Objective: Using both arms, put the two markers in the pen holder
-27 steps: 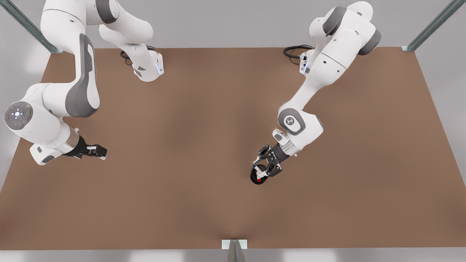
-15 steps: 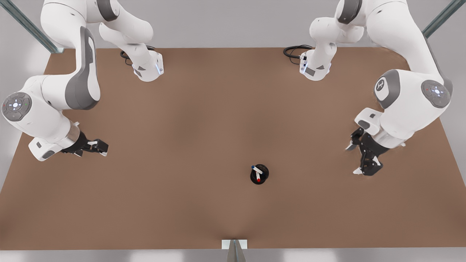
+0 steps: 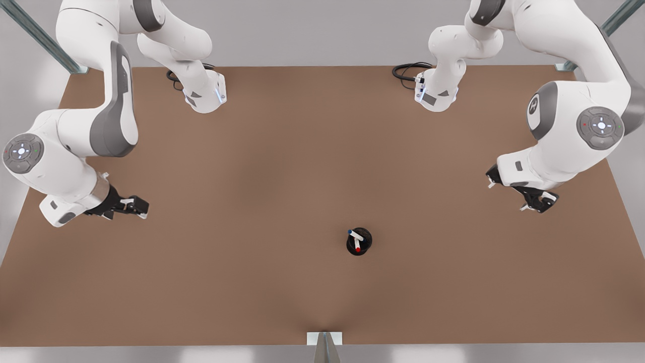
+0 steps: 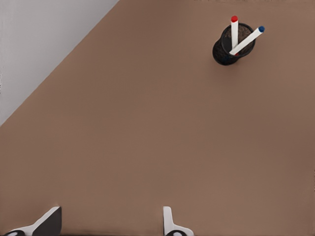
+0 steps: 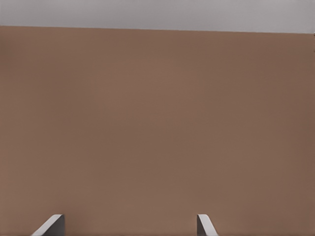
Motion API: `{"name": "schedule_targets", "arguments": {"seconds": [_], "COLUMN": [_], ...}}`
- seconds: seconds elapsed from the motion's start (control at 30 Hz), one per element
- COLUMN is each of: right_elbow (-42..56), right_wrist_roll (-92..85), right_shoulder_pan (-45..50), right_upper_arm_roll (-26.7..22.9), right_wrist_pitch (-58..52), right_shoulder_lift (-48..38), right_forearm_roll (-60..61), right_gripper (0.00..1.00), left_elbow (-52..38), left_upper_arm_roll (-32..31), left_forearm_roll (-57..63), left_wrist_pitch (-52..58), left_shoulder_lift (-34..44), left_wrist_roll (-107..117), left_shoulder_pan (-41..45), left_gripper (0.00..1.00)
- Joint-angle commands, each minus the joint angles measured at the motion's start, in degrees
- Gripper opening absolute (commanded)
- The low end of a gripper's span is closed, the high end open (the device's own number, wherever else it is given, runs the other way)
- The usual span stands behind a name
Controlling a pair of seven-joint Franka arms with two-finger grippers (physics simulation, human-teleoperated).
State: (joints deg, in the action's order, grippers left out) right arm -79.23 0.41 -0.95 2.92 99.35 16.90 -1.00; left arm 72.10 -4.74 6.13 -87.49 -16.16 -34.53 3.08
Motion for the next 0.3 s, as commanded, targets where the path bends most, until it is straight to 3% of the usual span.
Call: {"name": "schedule_targets", "arguments": {"seconds": [0.0, 0.27], "right_elbow": [0.0, 0.0], "right_wrist_roll": [-2.1, -3.2], "right_shoulder_pan": [0.1, -0.3], "right_upper_arm_roll": [0.0, -0.3], "right_wrist_pitch": [0.8, 0.9], "right_shoulder_lift": [-0.1, 0.3], "right_forearm_roll": [0.0, 0.1], "right_gripper": [1.00, 1.00], "left_elbow": [0.0, 0.1], "left_upper_arm_roll": [0.0, -0.2], "left_forearm_roll": [0.2, 0.1], "left_wrist_pitch": [0.6, -1.6], "left_shoulder_lift": [0.0, -0.5], "left_wrist_roll": [36.4, 42.3], "left_shoulder_pan": [0.1, 0.1], "left_gripper": [1.00, 1.00]}}
